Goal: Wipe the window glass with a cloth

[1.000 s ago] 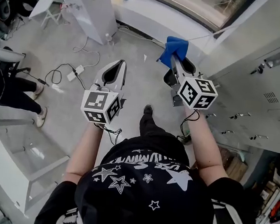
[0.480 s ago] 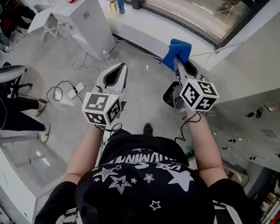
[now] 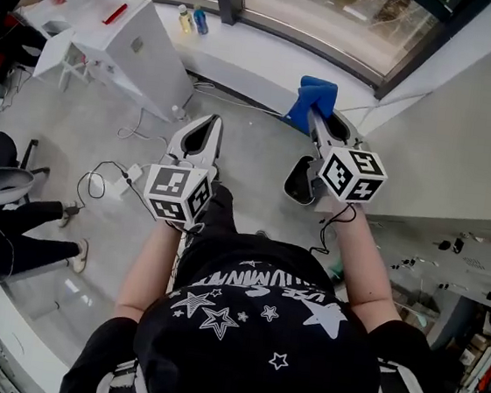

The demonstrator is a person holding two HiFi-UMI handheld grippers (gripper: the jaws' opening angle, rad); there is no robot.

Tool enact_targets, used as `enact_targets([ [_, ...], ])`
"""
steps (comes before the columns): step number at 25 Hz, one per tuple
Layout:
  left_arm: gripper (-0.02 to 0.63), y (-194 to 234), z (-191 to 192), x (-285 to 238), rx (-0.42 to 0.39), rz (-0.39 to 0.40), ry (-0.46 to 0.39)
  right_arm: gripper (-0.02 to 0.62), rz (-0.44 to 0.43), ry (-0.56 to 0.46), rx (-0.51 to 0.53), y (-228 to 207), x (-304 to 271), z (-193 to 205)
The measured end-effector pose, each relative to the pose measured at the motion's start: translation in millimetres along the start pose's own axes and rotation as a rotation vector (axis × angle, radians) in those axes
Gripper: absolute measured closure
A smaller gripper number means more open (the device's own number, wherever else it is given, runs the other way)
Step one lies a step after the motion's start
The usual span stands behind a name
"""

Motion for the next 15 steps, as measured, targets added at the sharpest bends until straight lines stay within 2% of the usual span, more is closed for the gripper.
enact_targets([
  [5,0.598,57,-6,-59,-0.012,0.076,-0.004,0.518,0.124,-0.054,-0.022,-28,-43,-22],
  [9,0.598,106,-20,-105,-0.037,0.106,-0.024,0.518,0.177,-0.062,-0.016,-34,-88,-33],
  [15,0.598,184,-23,-162,-0.028,0.16,-0.018,0.518,0.243,-0.069,-0.046,-30,-168,-40],
])
Point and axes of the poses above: the fingertips, and each gripper's own axes: x backward along the fingers, y to its left, z out of its underside, the point moved 8 cm from there along x, backward along the fingers, and after that the axes turned 9 degrees about -x, right-handed, at the moved point
